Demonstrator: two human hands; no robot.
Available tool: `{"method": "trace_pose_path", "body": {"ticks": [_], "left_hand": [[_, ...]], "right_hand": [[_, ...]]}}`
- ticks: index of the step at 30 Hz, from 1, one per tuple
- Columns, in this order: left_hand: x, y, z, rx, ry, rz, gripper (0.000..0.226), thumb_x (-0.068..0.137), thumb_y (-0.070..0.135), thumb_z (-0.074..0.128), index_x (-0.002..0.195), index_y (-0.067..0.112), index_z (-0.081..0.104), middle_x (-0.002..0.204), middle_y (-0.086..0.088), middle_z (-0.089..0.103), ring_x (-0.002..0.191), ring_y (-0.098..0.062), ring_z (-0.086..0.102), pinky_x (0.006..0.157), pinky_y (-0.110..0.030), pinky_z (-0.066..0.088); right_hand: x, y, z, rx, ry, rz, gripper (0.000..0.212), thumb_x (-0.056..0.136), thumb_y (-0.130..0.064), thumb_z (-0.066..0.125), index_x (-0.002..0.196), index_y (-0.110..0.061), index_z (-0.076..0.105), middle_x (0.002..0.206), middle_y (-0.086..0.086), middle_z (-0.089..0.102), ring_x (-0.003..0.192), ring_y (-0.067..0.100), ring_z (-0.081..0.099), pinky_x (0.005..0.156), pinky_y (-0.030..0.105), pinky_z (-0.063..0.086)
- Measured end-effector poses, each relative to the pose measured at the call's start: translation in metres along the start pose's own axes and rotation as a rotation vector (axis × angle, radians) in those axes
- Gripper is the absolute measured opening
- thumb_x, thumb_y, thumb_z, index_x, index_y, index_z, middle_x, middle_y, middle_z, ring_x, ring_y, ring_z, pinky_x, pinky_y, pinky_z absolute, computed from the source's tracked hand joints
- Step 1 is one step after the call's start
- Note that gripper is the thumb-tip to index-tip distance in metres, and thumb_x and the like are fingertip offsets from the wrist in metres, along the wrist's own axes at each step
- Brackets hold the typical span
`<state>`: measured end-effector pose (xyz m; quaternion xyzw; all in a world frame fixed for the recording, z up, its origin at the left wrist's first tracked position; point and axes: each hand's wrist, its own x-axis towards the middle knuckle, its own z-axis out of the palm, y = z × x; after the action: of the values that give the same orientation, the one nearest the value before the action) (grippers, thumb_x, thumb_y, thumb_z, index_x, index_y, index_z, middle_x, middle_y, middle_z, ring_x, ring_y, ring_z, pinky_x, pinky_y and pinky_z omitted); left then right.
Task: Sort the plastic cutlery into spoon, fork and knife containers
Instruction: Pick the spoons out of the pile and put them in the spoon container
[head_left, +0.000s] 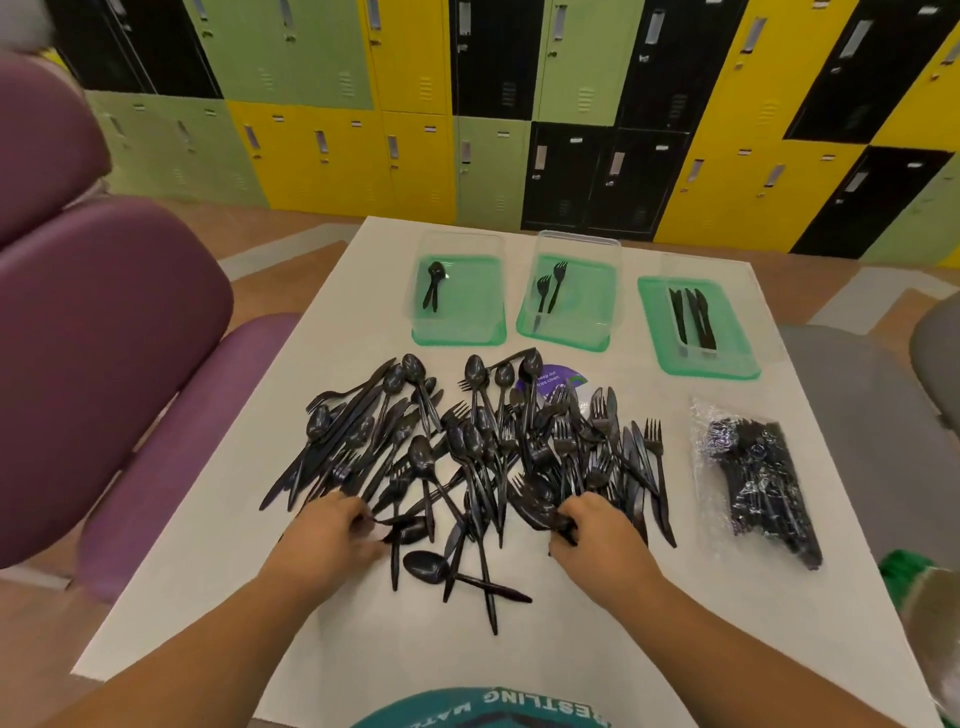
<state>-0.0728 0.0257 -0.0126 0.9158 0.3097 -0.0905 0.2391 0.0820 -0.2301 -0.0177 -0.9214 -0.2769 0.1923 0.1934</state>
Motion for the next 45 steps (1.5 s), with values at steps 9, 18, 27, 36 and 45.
{"method": "trace_pose_path", "body": {"ticks": [9, 18, 27, 36, 45], "left_hand": [[-0.01, 0.014, 0.009, -0.05, 0.038, -0.114, 0.01, 0.085, 0.026, 0.066, 0.094, 0.02, 0.067, 0.086, 0.005, 0.059, 0.079, -0.011, 0.056, 0.073, -0.022, 0.044], [-0.021, 0.011, 0.007, -0.022, 0.035, -0.199, 0.014, 0.093, 0.022, 0.054, 0.104, 0.02, 0.062, 0.095, -0.003, 0.066, 0.082, -0.016, 0.059, 0.073, -0.028, 0.047], [-0.029, 0.007, 0.01, -0.018, 0.032, -0.169, 0.006, 0.095, 0.022, 0.051, 0.09, 0.021, 0.054, 0.091, 0.0, 0.059, 0.08, -0.014, 0.054, 0.067, -0.024, 0.039], [-0.004, 0.048, 0.006, -0.246, 0.111, -0.137, 0.014, 0.099, 0.015, 0.039, 0.09, 0.019, 0.049, 0.088, -0.006, 0.059, 0.077, -0.019, 0.056, 0.064, -0.03, 0.043], [0.037, 0.084, 0.005, -0.417, 0.121, -0.363, 0.026, 0.083, 0.036, 0.069, 0.086, 0.013, 0.058, 0.088, -0.004, 0.065, 0.081, -0.02, 0.061, 0.068, -0.028, 0.044]], "right_hand": [[-0.007, -0.043, 0.01, -0.023, -0.169, -0.263, 0.019, 0.096, -0.033, 0.047, 0.11, -0.021, 0.054, 0.099, 0.003, 0.067, 0.09, 0.023, 0.061, 0.073, 0.034, 0.047], [0.004, -0.064, 0.031, -0.294, -0.299, -0.348, 0.03, 0.093, -0.03, 0.053, 0.119, -0.016, 0.055, 0.113, 0.009, 0.064, 0.105, 0.028, 0.059, 0.087, 0.036, 0.048], [0.001, -0.056, 0.015, -0.096, -0.145, -0.386, 0.019, 0.09, -0.031, 0.05, 0.096, -0.021, 0.065, 0.09, -0.005, 0.061, 0.091, 0.018, 0.059, 0.071, 0.028, 0.043], [0.017, -0.034, 0.0, 0.016, -0.059, -0.114, 0.018, 0.1, -0.029, 0.043, 0.096, -0.015, 0.053, 0.089, -0.002, 0.048, 0.076, 0.015, 0.049, 0.067, 0.027, 0.039], [0.056, -0.057, 0.0, 0.142, -0.025, 0.068, 0.019, 0.094, -0.027, 0.049, 0.095, -0.013, 0.061, 0.074, 0.0, 0.056, 0.068, 0.019, 0.053, 0.059, 0.028, 0.045]]}}
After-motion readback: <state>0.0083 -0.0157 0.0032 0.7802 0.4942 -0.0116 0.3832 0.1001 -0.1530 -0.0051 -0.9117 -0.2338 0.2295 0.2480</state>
